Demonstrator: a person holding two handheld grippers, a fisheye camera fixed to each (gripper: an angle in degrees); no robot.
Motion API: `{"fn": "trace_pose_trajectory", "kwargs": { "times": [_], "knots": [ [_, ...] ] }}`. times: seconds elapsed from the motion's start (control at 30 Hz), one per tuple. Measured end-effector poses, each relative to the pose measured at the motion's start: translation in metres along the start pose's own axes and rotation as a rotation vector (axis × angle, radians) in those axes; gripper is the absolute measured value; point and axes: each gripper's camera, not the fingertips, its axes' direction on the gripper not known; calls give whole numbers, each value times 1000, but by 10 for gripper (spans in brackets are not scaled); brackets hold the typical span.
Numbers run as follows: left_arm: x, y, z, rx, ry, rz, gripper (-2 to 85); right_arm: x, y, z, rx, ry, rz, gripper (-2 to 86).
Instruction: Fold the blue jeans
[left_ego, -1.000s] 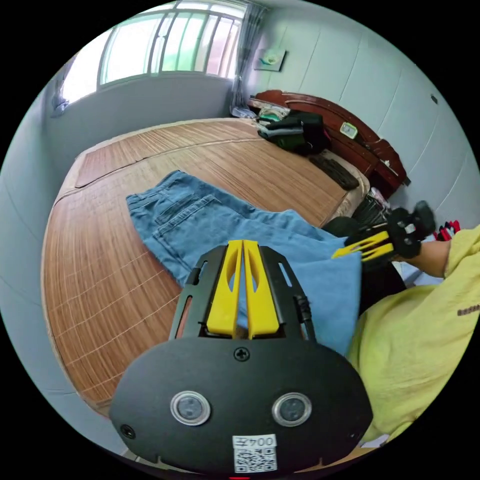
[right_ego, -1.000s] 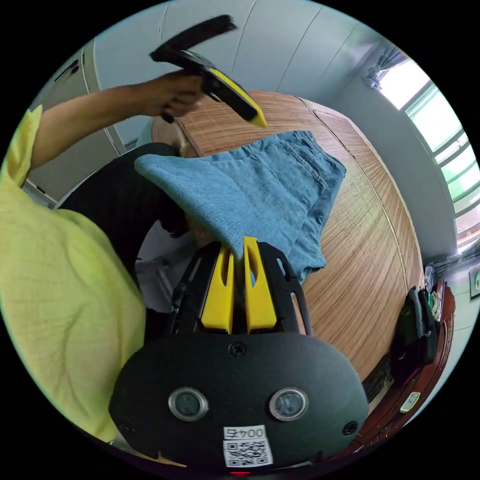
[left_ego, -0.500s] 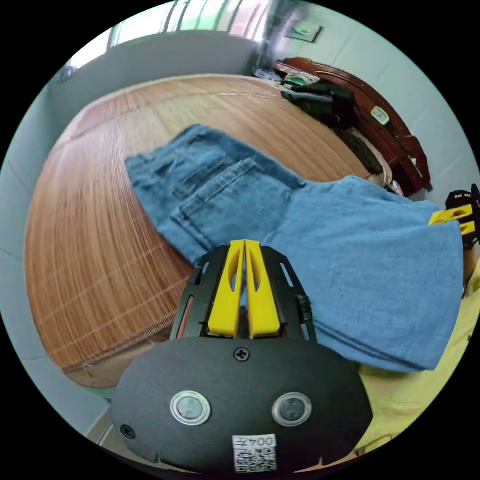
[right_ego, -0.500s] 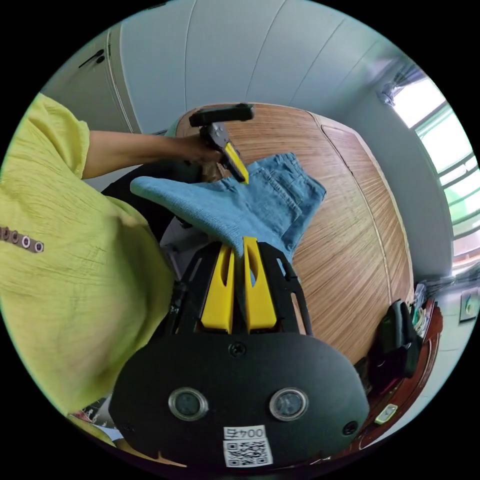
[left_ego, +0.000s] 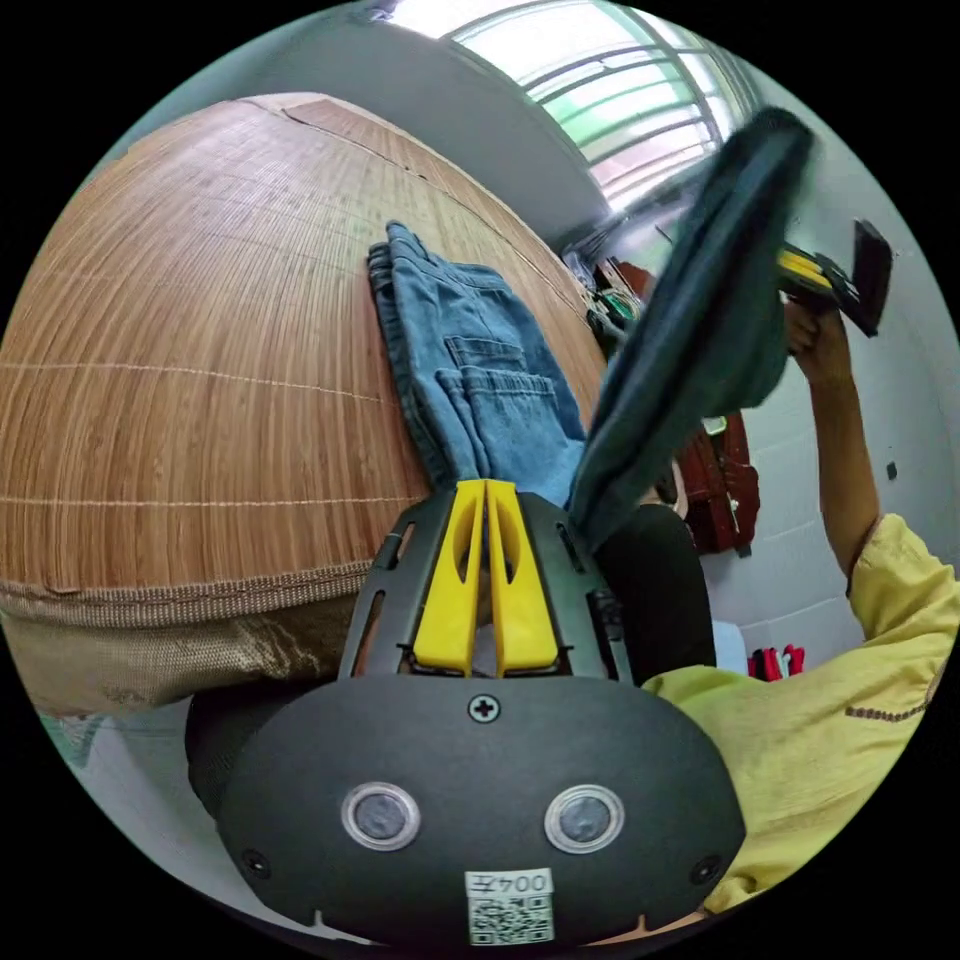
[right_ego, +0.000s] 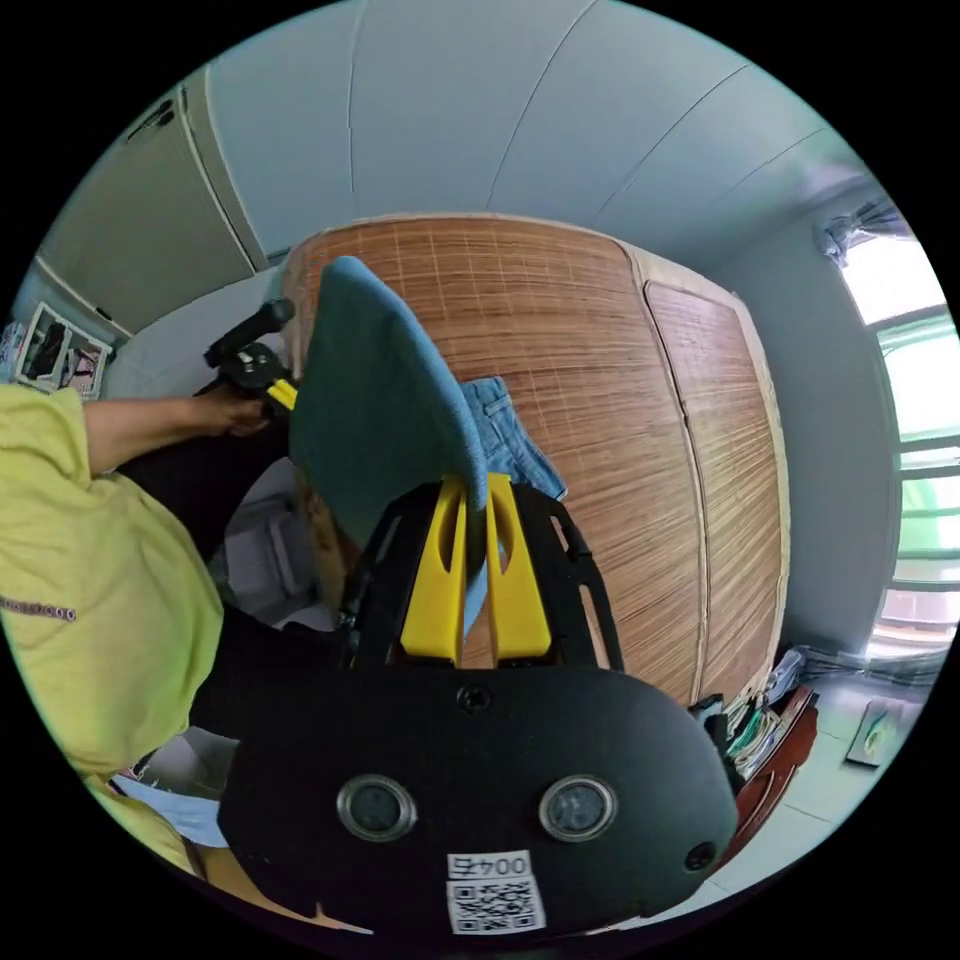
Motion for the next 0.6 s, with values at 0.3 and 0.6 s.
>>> {"fn": "trace_pose_trajectory", "kwargs": {
  "times": [0.3, 0.6],
  "knots": [
    [-27, -1, -11, 5, 73, -73, 2, 165, 2, 72, 101, -226, 442, 37],
    [-24, 19, -39, 132, 73, -100, 6, 71, 186, 82, 379, -294, 639, 165]
  ]
}}
